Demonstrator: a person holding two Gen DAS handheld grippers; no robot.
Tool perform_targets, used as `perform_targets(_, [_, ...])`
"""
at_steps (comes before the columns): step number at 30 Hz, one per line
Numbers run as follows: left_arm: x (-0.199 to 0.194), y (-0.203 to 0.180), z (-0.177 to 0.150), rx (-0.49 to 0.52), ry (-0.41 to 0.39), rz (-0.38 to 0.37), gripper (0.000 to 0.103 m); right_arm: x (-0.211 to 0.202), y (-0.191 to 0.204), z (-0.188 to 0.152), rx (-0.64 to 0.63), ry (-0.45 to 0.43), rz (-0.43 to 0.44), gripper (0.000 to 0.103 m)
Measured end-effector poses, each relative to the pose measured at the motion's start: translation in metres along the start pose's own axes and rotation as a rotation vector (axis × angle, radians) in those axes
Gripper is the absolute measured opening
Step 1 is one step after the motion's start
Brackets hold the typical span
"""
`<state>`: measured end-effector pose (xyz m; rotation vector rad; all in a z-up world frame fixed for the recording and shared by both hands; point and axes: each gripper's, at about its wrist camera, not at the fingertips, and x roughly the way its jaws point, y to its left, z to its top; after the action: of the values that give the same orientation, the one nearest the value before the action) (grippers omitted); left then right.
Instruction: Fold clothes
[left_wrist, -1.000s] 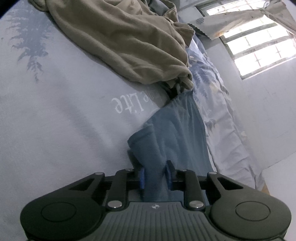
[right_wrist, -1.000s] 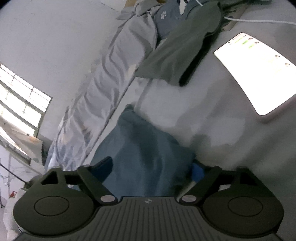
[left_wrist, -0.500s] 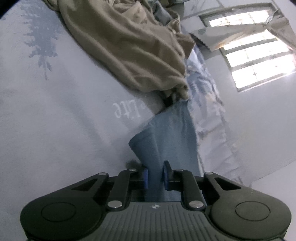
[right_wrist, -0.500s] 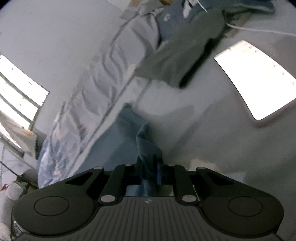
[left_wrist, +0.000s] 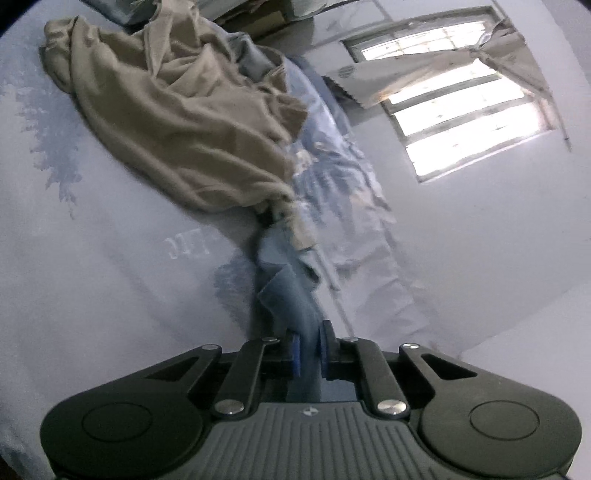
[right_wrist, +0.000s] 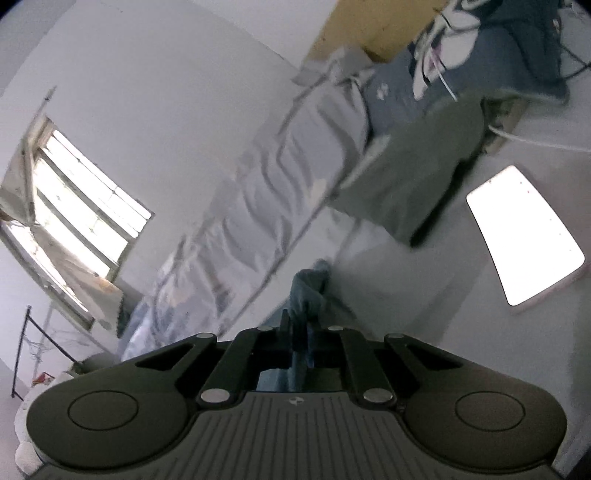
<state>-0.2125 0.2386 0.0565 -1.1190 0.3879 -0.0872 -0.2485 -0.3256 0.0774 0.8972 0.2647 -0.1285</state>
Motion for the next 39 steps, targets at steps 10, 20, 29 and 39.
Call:
perform_targets(10, [-0.061,-0.054,0.02,-0.019,-0.049,-0.168,0.006,-0.076,0.025,0.034,0.053,-0.158,0.139,0.006])
perform_targets(20, [-0.106,-0.116,0.033,0.001,-0.128,-0.345,0.005,-0.146,0.072,0.085,0.004,-0.335,0.314,0.006])
perform_targets(29, [-0.148,-0.133,0.033,0.003,-0.178,-0.411,0.005,-0.187,0.091,0.094,-0.021,-0.417,0.38,0.006])
perform_targets(39, [-0.119,-0.121,0.035,0.015,-0.157,-0.289,0.005,-0.159,0.082,0.088,-0.026,-0.341,0.308,0.006])
